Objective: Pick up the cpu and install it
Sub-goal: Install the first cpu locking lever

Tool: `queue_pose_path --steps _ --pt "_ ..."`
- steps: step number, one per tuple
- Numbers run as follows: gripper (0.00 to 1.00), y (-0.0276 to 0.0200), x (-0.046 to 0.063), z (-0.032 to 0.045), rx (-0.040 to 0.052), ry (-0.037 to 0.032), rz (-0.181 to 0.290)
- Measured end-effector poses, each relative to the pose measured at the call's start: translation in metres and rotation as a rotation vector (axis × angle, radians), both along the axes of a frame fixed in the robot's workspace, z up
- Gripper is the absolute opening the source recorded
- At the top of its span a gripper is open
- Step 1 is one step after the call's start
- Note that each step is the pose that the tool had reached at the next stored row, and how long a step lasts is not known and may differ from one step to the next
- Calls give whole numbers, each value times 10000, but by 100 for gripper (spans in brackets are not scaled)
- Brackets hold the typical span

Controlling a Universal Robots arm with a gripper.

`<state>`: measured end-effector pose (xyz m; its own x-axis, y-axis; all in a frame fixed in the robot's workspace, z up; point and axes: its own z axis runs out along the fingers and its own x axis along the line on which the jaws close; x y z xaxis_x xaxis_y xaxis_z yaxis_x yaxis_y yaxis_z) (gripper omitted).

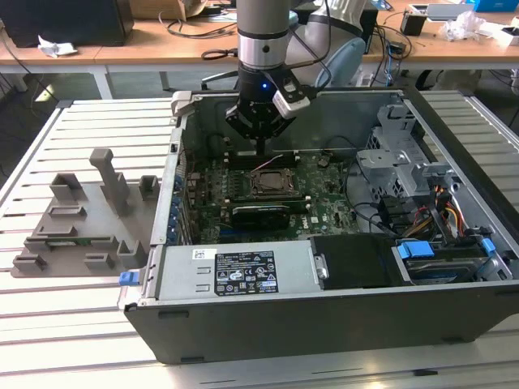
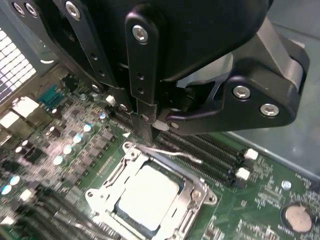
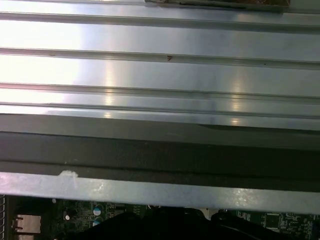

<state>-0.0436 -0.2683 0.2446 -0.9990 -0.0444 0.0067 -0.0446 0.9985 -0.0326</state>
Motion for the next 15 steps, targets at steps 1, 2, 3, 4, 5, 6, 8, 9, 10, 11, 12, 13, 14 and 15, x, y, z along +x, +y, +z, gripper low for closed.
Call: queue_pose_path --steps 1,2,3,4,5,6,8,9,10,11,12,13,14,15 --pt "11 0 0 0 3 0 -1" --pt "11 0 0 0 5 -1 1" --pt "11 -1 0 -1 5 0 1" --pt "11 -1 0 -13 6 -1 1" --pt "11 -1 0 -30 4 0 1" --pt "11 -1 0 -61 1 1 2" --pt "11 0 0 -101 0 1 1" --pt "11 2 0 -119 1 0 0" --pt "11 5 0 -135 1 0 0" --pt "11 10 0 -158 1 -1 1" --pt "11 14 0 -172 0 0 1" --pt "11 21 0 -183 -1 1 1" --pt "11 29 0 -192 -2 2 1" --pt "11 38 0 -203 -1 1 1"
